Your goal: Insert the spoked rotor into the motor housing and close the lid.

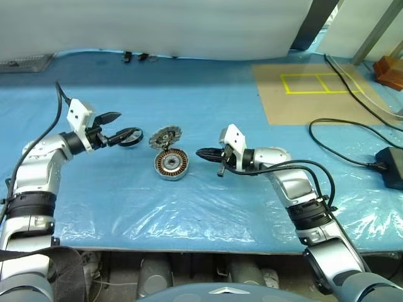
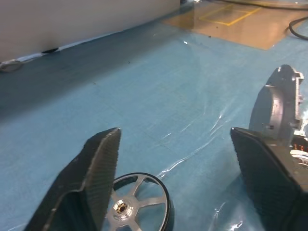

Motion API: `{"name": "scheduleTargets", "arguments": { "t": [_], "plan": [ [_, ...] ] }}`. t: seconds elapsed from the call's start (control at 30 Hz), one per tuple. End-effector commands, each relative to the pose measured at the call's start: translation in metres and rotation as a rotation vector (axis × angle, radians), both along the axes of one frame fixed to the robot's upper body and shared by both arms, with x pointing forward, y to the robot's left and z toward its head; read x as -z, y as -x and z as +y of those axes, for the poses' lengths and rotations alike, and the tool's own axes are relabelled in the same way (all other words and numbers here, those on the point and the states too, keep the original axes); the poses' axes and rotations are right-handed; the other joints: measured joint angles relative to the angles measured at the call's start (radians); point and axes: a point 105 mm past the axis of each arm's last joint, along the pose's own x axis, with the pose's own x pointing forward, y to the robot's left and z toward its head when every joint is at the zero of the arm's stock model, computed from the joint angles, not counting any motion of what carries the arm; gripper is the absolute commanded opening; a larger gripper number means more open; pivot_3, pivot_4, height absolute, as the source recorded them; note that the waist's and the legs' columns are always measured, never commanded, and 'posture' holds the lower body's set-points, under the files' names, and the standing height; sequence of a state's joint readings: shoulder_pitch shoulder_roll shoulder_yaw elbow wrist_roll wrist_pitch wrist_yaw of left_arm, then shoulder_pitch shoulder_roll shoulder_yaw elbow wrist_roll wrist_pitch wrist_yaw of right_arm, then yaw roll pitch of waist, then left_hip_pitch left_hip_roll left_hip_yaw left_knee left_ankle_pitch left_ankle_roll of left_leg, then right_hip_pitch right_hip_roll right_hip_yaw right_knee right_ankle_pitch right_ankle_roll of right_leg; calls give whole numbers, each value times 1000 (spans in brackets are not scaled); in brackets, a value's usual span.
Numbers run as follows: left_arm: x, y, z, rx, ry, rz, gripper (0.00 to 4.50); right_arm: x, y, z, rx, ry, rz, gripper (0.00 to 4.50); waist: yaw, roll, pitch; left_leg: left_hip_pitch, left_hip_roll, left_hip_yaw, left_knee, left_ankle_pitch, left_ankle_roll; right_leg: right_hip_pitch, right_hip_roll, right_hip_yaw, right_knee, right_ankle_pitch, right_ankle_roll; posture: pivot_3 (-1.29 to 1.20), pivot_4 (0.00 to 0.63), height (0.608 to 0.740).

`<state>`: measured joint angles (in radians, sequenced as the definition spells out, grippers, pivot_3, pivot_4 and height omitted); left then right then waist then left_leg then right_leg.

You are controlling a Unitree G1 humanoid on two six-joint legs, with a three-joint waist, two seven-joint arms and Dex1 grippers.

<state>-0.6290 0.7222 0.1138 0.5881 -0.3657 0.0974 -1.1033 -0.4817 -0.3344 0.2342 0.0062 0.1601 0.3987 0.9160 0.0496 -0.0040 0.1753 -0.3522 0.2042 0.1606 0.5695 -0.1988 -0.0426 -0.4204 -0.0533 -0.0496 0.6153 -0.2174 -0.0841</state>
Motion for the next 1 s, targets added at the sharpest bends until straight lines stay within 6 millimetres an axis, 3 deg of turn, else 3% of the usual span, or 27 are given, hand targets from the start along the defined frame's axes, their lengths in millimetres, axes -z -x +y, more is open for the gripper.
{"name": "scheduleTargets", "arguments": {
  "t": [0.03,0.3,0.73,1.0],
  "plan": [
    [5,-6,9,18,-94,57,3233,-15,4,4,8,-48,-43,0,-2,0,0,0,0,0,0,0,0,0,0,0,0,0,0,0,150,740],
    [15,-25,13,3,-244,185,3233,-11,7,1,54,-50,-41,0,5,-1,0,-3,-1,-9,-3,1,-1,0,0,-1,-4,1,1,0,150,740],
    [8,-47,14,-99,-437,113,3233,-11,10,-4,112,-58,-48,0,21,-1,0,-6,-1,-11,-4,1,-1,0,0,-4,-8,3,4,0,150,740],
    [22,-48,5,-89,-452,115,3233,-11,11,-6,130,-35,-69,0,27,-1,1,-7,-1,-11,-3,1,-1,0,0,-4,-8,3,4,0,150,740]
  ]
}}
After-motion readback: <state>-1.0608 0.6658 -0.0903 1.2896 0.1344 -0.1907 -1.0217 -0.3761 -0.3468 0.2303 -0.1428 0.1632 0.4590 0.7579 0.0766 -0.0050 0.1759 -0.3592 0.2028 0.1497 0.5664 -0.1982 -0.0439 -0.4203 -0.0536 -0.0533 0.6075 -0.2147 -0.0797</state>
